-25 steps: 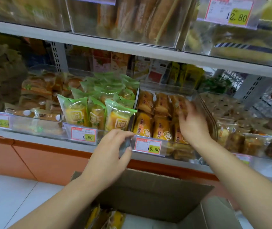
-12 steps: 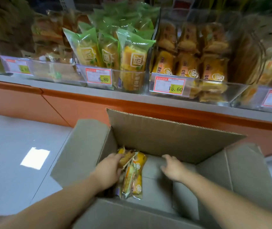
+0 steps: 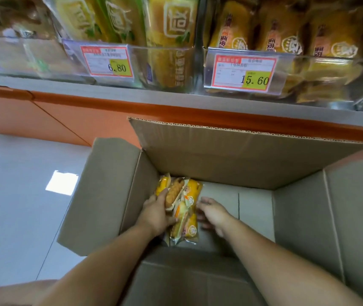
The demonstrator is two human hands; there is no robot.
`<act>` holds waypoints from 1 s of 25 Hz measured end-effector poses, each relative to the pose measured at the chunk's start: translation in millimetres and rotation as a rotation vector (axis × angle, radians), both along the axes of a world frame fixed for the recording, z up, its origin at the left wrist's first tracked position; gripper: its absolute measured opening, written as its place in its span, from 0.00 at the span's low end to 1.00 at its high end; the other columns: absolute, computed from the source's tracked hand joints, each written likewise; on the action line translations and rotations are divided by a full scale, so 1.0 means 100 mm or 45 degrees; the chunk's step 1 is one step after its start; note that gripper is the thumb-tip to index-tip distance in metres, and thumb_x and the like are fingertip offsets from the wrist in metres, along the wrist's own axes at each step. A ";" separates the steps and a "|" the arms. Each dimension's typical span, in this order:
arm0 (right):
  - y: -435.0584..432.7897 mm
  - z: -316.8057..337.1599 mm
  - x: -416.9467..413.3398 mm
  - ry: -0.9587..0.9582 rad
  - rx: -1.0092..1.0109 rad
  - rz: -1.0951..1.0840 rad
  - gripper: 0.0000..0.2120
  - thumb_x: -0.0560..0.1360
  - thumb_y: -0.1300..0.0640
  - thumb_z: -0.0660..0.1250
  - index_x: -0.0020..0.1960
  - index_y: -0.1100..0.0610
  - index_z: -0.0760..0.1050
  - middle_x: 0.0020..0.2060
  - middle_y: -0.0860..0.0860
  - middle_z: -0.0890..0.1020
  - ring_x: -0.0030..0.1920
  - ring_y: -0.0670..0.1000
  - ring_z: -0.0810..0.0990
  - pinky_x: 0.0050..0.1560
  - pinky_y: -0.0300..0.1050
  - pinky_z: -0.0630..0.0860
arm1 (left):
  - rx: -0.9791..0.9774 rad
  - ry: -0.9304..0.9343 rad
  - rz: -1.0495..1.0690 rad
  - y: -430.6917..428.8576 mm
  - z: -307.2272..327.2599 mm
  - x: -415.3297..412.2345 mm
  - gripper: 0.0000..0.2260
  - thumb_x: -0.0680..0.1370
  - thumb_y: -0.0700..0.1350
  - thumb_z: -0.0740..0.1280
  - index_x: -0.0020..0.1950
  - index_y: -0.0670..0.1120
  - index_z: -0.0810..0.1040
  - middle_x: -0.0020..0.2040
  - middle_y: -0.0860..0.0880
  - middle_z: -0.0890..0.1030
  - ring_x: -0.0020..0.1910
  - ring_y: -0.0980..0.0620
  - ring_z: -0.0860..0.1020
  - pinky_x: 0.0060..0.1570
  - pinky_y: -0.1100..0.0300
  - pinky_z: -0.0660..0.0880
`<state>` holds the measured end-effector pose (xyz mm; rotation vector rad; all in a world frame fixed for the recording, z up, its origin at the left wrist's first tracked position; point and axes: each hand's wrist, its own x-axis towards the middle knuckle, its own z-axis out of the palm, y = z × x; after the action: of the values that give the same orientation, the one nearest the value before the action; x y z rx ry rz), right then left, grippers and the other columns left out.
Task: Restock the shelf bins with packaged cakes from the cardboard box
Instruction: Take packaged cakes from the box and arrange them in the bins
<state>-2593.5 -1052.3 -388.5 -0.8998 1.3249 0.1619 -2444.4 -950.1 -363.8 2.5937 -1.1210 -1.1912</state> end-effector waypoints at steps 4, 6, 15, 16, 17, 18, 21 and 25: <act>0.00 -0.18 0.23 0.015 0.080 -0.164 0.13 0.80 0.48 0.60 0.62 0.51 0.71 0.51 0.53 0.82 0.44 0.51 0.79 0.41 0.46 0.77 | -0.090 -0.052 -0.025 -0.04 -0.07 0.01 0.39 0.71 0.56 0.75 0.76 0.52 0.61 0.66 0.45 0.69 0.67 0.44 0.68 0.68 0.52 0.67; 0.00 -0.28 0.31 0.081 0.084 -0.222 0.16 0.79 0.45 0.62 0.59 0.55 0.76 0.51 0.55 0.83 0.44 0.52 0.80 0.38 0.44 0.74 | -0.110 -0.051 -0.035 -0.06 -0.10 0.01 0.36 0.70 0.57 0.75 0.74 0.52 0.64 0.65 0.46 0.70 0.67 0.45 0.68 0.66 0.52 0.68; -0.18 -0.30 -0.19 0.054 0.146 -0.385 0.08 0.76 0.62 0.67 0.54 0.62 0.77 0.42 0.57 0.83 0.40 0.54 0.82 0.36 0.46 0.80 | -0.104 0.369 -0.002 -0.11 -0.12 -0.18 0.33 0.65 0.58 0.78 0.66 0.51 0.71 0.60 0.53 0.78 0.59 0.53 0.76 0.60 0.52 0.75; -0.21 -0.30 -0.28 0.066 0.118 -0.377 0.09 0.74 0.63 0.68 0.54 0.63 0.78 0.44 0.58 0.83 0.42 0.56 0.82 0.41 0.49 0.81 | -0.103 0.499 0.043 -0.11 -0.11 -0.22 0.33 0.64 0.59 0.79 0.65 0.51 0.72 0.59 0.54 0.78 0.58 0.55 0.77 0.61 0.53 0.75; -0.25 -0.29 -0.36 0.085 0.079 -0.365 0.10 0.74 0.64 0.69 0.54 0.64 0.78 0.44 0.58 0.84 0.43 0.56 0.82 0.43 0.49 0.80 | -0.116 0.541 0.051 -0.11 -0.11 -0.25 0.33 0.64 0.61 0.78 0.65 0.51 0.73 0.60 0.55 0.78 0.58 0.55 0.77 0.63 0.54 0.74; -0.29 -0.27 -0.45 0.097 0.035 -0.363 0.09 0.74 0.64 0.69 0.54 0.63 0.78 0.43 0.58 0.83 0.42 0.55 0.82 0.41 0.47 0.78 | -0.144 0.458 0.037 -0.12 -0.11 -0.26 0.31 0.67 0.61 0.76 0.65 0.51 0.75 0.61 0.54 0.76 0.60 0.55 0.75 0.65 0.58 0.71; -0.37 -0.24 -0.72 0.123 -0.020 -0.413 0.08 0.75 0.63 0.67 0.54 0.60 0.75 0.41 0.56 0.82 0.39 0.53 0.80 0.38 0.43 0.74 | -0.313 -0.091 0.125 -0.17 -0.08 -0.16 0.18 0.79 0.50 0.66 0.68 0.48 0.74 0.65 0.47 0.72 0.66 0.48 0.69 0.65 0.58 0.66; -0.39 -0.26 -0.97 0.064 0.114 -0.423 0.12 0.73 0.66 0.68 0.55 0.59 0.75 0.46 0.58 0.84 0.43 0.55 0.83 0.45 0.48 0.78 | -0.055 0.039 0.294 -0.35 -0.20 0.12 0.25 0.80 0.46 0.64 0.76 0.43 0.63 0.69 0.39 0.71 0.68 0.40 0.71 0.65 0.54 0.68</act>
<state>-2690.1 -1090.8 -414.0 -0.5933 1.4823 -0.0149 -2432.6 -985.5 -383.9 2.5764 -0.8054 -1.1380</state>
